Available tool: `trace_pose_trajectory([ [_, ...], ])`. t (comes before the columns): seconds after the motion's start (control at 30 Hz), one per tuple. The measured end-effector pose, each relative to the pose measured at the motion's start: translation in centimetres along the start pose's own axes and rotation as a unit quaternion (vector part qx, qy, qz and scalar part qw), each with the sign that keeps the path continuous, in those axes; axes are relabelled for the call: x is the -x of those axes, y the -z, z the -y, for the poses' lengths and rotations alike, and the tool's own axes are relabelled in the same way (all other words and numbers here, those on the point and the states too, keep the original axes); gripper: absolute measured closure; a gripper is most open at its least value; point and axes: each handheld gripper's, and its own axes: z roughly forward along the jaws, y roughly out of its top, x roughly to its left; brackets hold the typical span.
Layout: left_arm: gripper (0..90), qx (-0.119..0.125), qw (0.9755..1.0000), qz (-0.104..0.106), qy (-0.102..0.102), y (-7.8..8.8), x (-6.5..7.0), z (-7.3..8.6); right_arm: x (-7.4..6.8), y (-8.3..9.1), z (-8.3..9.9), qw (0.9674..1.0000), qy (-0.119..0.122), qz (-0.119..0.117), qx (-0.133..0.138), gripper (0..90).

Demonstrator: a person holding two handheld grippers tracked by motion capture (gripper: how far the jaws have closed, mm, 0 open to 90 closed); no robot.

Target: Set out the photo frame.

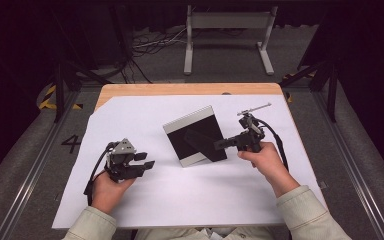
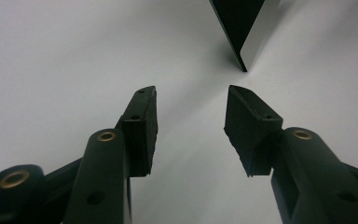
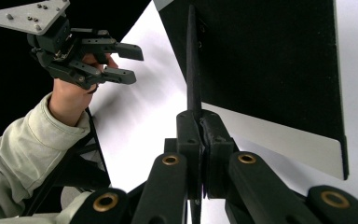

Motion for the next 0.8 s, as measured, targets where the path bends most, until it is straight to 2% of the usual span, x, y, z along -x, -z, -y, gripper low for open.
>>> trace_pose_trajectory([
  [0.17,54.5,-0.001,1.0000,0.000,0.000,0.0,0.0,0.0,-0.1,0.2,0.2,0.9996,0.018,0.002,0.021,87.9],
  [0.3,54.5,-0.001,1.0000,0.000,0.001,-0.1,0.0,0.0,-0.3,0.6,0.5,0.9985,0.031,-0.007,0.044,87.9],
  [0.57,54.5,-0.001,1.0000,0.000,0.001,-0.1,0.0,0.0,-1.6,0.4,1.4,0.9944,0.081,0.040,0.054,87.9],
  [0.8,54.5,-0.001,1.0000,0.000,0.000,-0.1,0.1,0.0,-2.0,0.4,2.4,0.9919,0.101,0.057,0.052,87.8],
])
